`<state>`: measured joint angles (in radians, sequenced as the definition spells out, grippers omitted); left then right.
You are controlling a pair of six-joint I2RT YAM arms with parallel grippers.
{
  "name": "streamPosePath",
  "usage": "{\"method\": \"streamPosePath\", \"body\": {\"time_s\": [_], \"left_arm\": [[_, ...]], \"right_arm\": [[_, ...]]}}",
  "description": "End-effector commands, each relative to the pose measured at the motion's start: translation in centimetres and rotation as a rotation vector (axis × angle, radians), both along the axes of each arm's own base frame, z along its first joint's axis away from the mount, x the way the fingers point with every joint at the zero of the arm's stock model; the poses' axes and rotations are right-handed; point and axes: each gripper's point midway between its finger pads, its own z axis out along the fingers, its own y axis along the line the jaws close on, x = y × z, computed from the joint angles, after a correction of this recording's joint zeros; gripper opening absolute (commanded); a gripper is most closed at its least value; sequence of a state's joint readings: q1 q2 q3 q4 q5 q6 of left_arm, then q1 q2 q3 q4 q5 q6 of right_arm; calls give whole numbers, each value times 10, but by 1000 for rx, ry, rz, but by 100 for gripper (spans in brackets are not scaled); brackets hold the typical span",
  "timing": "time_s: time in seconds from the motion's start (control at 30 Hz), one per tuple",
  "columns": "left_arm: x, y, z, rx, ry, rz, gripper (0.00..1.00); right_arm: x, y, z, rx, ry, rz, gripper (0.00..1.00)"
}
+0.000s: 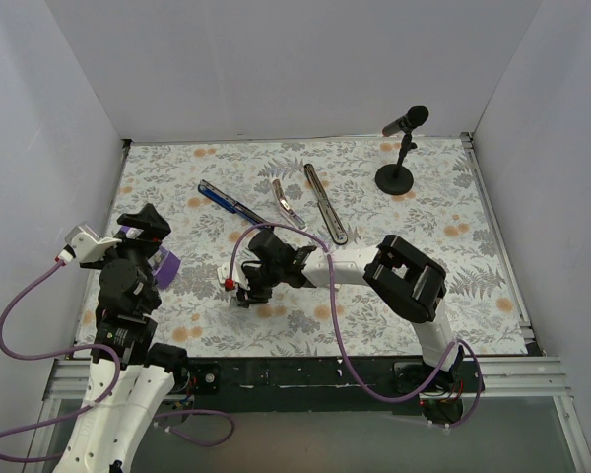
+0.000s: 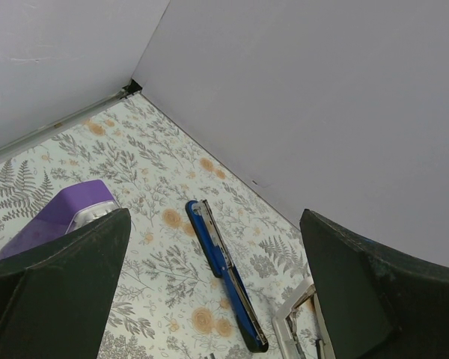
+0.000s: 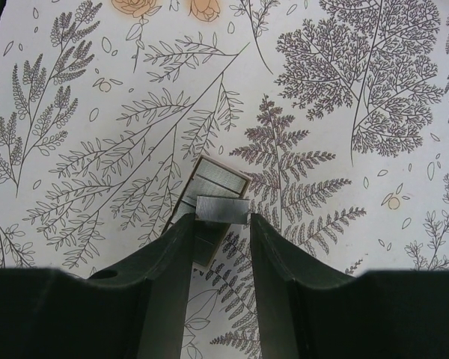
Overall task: Unload the staples from the stapler
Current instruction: Adjust the staple in the staple box.
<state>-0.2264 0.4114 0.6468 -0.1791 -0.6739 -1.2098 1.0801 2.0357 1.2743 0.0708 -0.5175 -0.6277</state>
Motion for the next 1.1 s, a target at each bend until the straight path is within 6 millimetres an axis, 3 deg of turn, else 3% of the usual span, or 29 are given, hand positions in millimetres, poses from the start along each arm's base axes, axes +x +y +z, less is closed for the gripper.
{"method": "streamPosePath", "body": {"time_s": [0.0,0.17,0.43,0.6,0.77,1.07], "left_arm": [[0,2,-3,13,9,14,98],[1,2,-3,13,11,14,98],[0,2,-3,13,9,14,98],[0,2,-2,11,6,14,98],[-2,3,-2,8,4,17,98],[-7,8,1,-6,-9,40,98]], "right_arm": [[4,13,16,44,-20,-5,42],[5,12,22,51,-17,-17,41],[7,13,56,119,-16,-73,41],[9,7,67,133,19,-159,41],[10,0,55,60,69,-282,41],[1,-11,37,-34,81,-357,41]]}}
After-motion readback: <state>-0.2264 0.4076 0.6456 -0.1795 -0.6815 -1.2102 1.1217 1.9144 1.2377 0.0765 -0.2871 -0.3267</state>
